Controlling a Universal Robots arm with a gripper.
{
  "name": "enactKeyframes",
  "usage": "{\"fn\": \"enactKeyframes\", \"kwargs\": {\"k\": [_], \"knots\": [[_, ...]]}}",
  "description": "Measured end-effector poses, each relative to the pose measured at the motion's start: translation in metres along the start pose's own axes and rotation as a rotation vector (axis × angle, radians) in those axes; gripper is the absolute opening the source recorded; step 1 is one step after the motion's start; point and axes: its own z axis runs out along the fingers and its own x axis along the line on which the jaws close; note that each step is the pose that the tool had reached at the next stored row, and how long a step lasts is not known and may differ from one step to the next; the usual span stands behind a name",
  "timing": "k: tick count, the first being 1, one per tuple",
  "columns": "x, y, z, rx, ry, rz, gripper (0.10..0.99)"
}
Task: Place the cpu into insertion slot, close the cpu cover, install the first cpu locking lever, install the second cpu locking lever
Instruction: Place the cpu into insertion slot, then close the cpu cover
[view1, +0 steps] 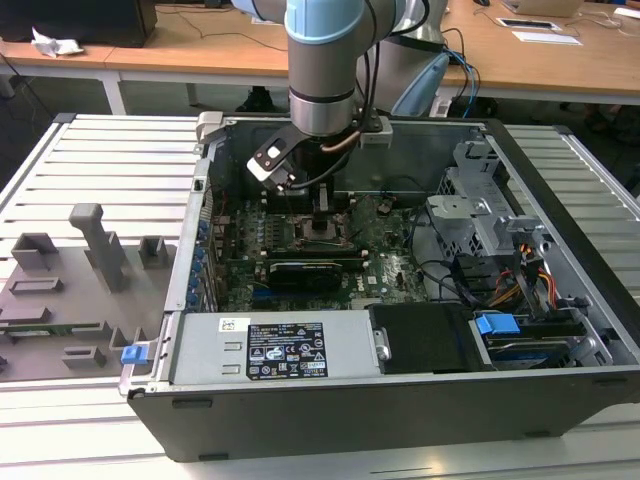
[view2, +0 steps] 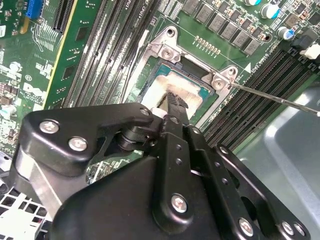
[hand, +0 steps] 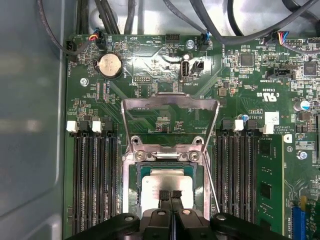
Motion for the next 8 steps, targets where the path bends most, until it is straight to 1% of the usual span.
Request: {"fn": "enactKeyframes", "kwargs": {"k": [8], "knots": [[0.0000, 0.0001, -0.0016, 0.000, -0.0008, 0.000, 0.106]]}}
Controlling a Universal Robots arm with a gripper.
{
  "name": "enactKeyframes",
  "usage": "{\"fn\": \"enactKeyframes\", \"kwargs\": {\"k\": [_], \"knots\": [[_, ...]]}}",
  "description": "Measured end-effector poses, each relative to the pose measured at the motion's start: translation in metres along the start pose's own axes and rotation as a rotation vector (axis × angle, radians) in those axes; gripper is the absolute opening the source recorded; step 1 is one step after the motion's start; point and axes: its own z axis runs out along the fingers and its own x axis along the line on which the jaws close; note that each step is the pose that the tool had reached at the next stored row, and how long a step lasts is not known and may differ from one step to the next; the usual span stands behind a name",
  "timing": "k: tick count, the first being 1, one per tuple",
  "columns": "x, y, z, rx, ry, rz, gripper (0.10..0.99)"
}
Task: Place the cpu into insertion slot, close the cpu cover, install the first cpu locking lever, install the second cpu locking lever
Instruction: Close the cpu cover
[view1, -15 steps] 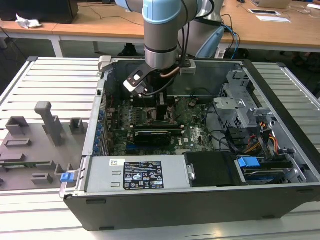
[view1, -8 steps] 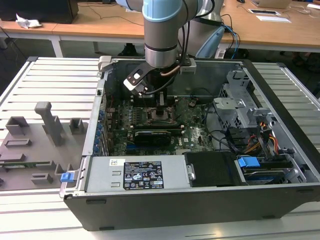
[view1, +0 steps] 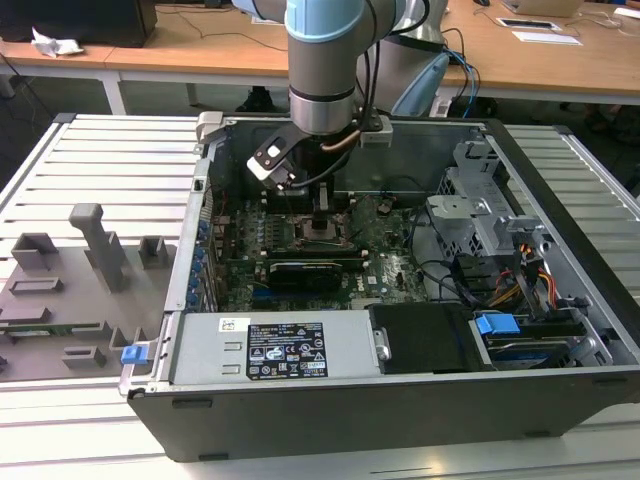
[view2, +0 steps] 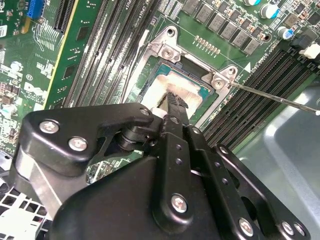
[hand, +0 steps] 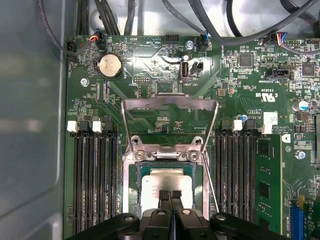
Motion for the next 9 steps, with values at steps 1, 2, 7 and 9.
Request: {"fn": "enactKeyframes", "kwargs": {"k": [1, 2, 7, 9], "knots": [[0.0000, 0.0000, -0.0005, 0.000, 0.0001, 0.000, 0.106], [0.0000, 0.0001, -0.0011, 0.000, -0.0005, 0.000, 0.106], [-0.0001, 0.0003, -0.0061, 0.000, -0.0044, 0.000, 0.106], [0.0000, 0.0005, -0.0096, 0.000, -0.0065, 0.000, 0.106]]}}
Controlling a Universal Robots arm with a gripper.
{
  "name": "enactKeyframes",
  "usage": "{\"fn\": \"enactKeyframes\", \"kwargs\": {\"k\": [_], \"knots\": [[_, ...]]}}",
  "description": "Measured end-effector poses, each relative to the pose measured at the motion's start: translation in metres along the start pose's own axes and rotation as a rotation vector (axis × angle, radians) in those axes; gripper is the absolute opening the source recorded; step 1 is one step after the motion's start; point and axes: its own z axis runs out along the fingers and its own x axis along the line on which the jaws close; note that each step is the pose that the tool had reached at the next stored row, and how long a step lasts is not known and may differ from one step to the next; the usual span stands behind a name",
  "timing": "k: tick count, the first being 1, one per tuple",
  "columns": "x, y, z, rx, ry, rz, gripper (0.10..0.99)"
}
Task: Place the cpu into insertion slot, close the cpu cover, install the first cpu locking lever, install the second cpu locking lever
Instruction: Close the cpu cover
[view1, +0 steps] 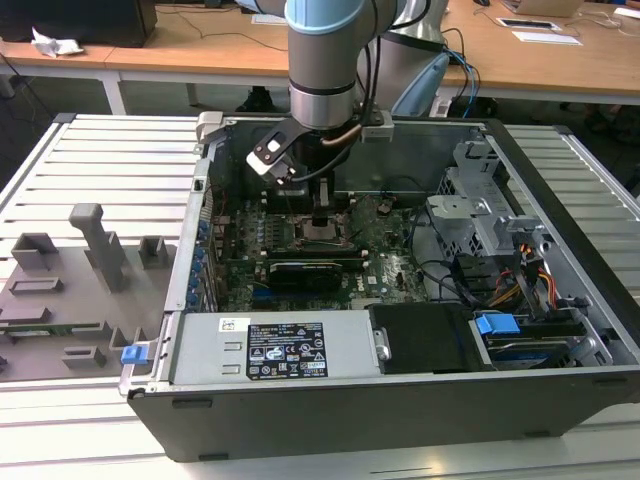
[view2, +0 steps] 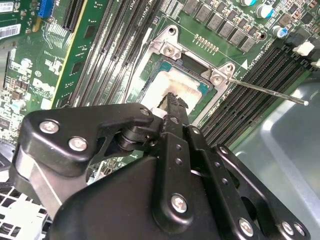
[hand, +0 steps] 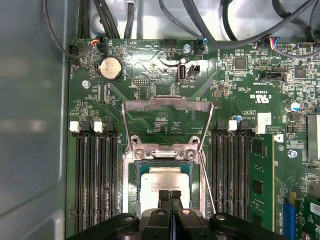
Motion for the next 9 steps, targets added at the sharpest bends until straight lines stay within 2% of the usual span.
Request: {"fn": "enactKeyframes", "kwargs": {"k": [1, 2, 4, 6, 9], "knots": [[0.0000, 0.0008, -0.0017, 0.000, -0.0017, 0.000, 0.106], [0.0000, 0.0045, -0.0016, 0.009, -0.0019, 0.000, 0.106], [-0.0001, 0.0069, -0.0027, 0.018, -0.0022, 0.000, 0.106], [-0.0001, 0.0076, -0.0127, 0.020, -0.0031, 0.000, 0.106], [-0.0002, 0.0081, -0.0189, 0.020, -0.0039, -0.001, 0.106]]}}
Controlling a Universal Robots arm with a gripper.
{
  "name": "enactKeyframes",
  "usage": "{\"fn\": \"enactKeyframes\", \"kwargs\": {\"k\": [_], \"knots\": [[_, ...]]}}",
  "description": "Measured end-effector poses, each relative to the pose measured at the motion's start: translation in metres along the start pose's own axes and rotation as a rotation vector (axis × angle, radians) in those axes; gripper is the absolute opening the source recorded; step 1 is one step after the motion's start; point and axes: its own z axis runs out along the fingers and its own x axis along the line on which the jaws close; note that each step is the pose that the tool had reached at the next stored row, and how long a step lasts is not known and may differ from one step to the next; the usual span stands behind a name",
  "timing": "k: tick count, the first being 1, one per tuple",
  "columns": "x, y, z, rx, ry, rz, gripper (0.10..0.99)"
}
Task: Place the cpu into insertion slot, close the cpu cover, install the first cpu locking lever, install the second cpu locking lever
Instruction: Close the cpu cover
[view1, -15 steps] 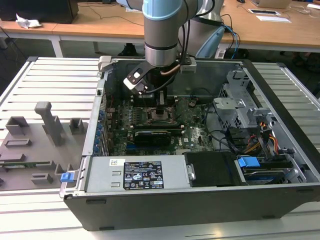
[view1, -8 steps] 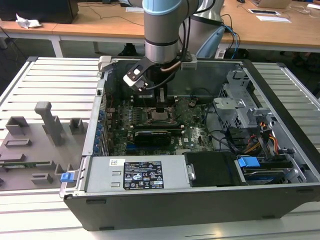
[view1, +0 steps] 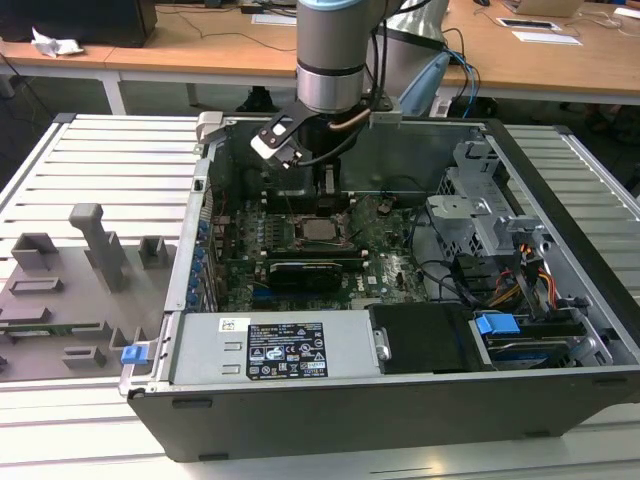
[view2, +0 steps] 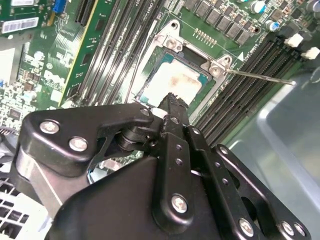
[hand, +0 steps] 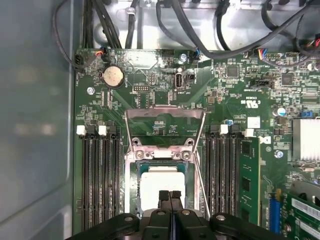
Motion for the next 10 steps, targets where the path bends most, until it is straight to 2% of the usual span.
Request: {"fn": "enactKeyframes", "kwargs": {"k": [3, 5, 7, 8, 9, 10], "knots": [[0.0000, 0.0016, -0.0010, 0.002, -0.0001, 0.000, 0.106], [-0.0001, 0.0048, -0.0010, 0.009, -0.0002, 0.000, 0.106], [0.0000, 0.0054, -0.0023, 0.010, -0.0005, 0.000, 0.106], [-0.0001, 0.0056, -0.0054, 0.010, -0.0003, 0.000, 0.106], [-0.0002, 0.0059, -0.0130, 0.010, -0.0003, 0.000, 0.106], [-0.0002, 0.0061, -0.0166, 0.010, -0.0003, 0.000, 0.106]]}}
